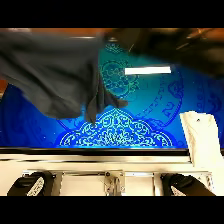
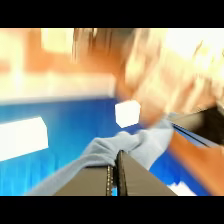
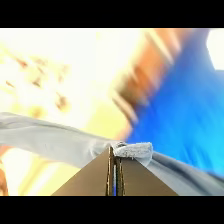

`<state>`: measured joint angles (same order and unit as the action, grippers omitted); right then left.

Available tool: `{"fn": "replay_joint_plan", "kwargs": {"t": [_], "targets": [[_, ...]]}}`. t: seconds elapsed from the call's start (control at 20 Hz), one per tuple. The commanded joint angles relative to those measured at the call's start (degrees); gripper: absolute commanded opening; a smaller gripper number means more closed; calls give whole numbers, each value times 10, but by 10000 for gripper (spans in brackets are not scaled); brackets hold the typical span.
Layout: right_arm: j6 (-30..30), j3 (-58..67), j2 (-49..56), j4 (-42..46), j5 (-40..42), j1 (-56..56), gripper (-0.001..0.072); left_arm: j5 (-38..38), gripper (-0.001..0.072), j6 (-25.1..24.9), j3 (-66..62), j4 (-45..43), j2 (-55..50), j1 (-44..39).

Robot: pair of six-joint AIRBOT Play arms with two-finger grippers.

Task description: Fold the shirts.

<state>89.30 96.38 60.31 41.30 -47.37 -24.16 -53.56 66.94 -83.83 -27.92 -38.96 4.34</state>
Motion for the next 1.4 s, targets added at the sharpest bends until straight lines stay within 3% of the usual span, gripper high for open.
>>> {"fn": "replay_joint_plan", "kwargs": {"t": [0.0, 0.25, 0.6, 0.75, 1.1, 1.2, 1.35], "targets": [[1, 137, -45, 13, 13, 10, 50, 52, 39, 39, -149, -3, 1, 0], [0, 164, -50, 52, -5, 10, 50, 9, 39, 56, -157, -19, 7, 0], [56, 164, -40, 212, -78, 10, 51, -182, 39, 153, -147, -293, 1, 0], [89, 164, -12, 301, -150, 10, 51, -227, 39, 155, -108, -354, 2, 0], [88, 164, 208, 332, -158, 10, 51, -212, 39, 155, 108, -360, -19, 0], [89, 164, 278, 322, -146, 10, 51, -160, 40, 199, 189, -350, -37, -1], [105, 164, 353, 303, -160, 9, 52, -70, 40, 208, 297, -294, -75, -1]]}}
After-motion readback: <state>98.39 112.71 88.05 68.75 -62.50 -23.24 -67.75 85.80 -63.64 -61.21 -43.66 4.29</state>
